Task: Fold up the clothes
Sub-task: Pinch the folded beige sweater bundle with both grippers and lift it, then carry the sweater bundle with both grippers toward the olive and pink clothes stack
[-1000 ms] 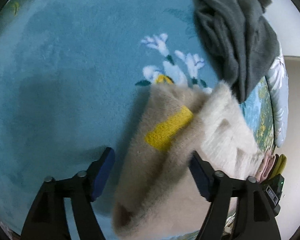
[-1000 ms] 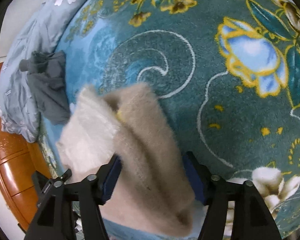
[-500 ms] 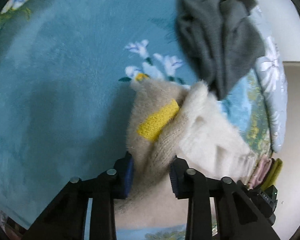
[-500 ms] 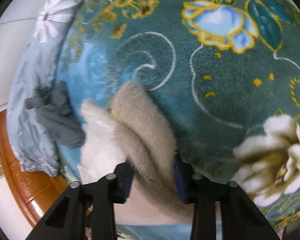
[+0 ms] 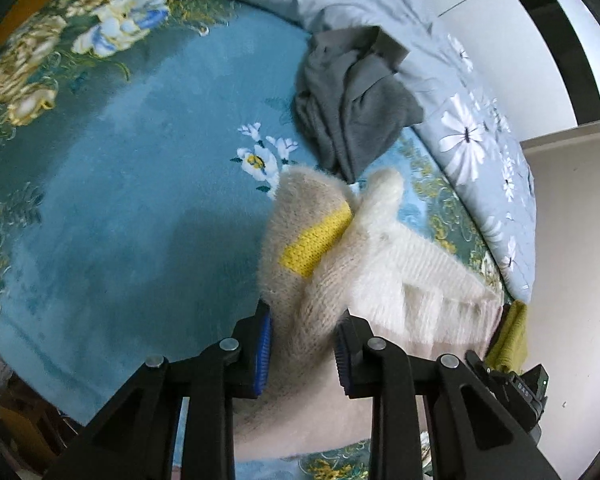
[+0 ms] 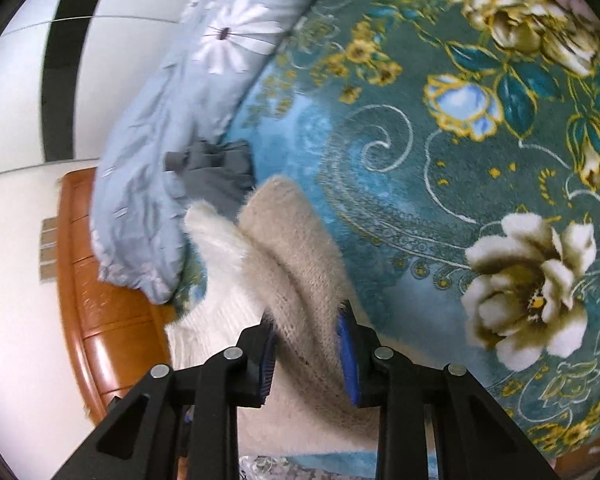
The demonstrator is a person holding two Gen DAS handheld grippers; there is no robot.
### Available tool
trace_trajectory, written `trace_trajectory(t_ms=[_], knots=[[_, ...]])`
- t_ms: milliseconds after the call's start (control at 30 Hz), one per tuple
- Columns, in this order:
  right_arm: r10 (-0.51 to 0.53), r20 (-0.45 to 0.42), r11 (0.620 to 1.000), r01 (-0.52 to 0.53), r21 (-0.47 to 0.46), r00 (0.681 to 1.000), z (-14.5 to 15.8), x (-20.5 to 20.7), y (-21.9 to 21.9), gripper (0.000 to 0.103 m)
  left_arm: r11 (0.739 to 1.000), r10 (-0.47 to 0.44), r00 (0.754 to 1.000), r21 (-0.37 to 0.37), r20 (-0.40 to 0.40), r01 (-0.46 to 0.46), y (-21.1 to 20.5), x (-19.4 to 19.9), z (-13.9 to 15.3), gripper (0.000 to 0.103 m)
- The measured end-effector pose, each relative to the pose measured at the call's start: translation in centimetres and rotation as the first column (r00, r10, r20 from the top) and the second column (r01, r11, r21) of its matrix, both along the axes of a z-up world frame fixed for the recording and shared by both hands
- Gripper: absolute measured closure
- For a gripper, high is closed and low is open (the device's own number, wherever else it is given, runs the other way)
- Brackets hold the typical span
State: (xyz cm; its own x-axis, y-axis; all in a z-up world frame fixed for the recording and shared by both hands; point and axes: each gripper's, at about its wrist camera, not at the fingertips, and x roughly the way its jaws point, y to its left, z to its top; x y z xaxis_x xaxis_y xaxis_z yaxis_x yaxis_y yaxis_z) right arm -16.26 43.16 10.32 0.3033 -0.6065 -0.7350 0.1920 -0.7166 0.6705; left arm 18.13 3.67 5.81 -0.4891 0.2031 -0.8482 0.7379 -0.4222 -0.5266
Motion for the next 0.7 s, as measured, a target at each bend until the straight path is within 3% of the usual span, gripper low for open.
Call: trace_trajectory(t_ms=[200, 400, 700], knots=[[0.039, -0.011, 0.996, -0.04, -0.081, 0.999, 1.7, -0.1, -0.3, 0.074, 0.996, -0.006, 1.0, -0.085, -0.03, 0.004, 1.9, 1.2, 5.3, 0.077], [-0.01, -0.045, 0.989, 0.003, -0.151, 0.999, 5.3, -0.2, 1.2, 0.074, 0.991, -0.057, 0.993, -0.127, -0.105, 0.044, 2.4, 1.6, 9.8, 0.079], [-0.16, -0.225, 0.975, 0.119, -0.188, 0.961, 14.3, -1.1, 8.4, 0.074, 0.974, -0.223, 0.928, -0.098, -0.298, 0.203, 6.1, -1.5, 11.6, 0.081]])
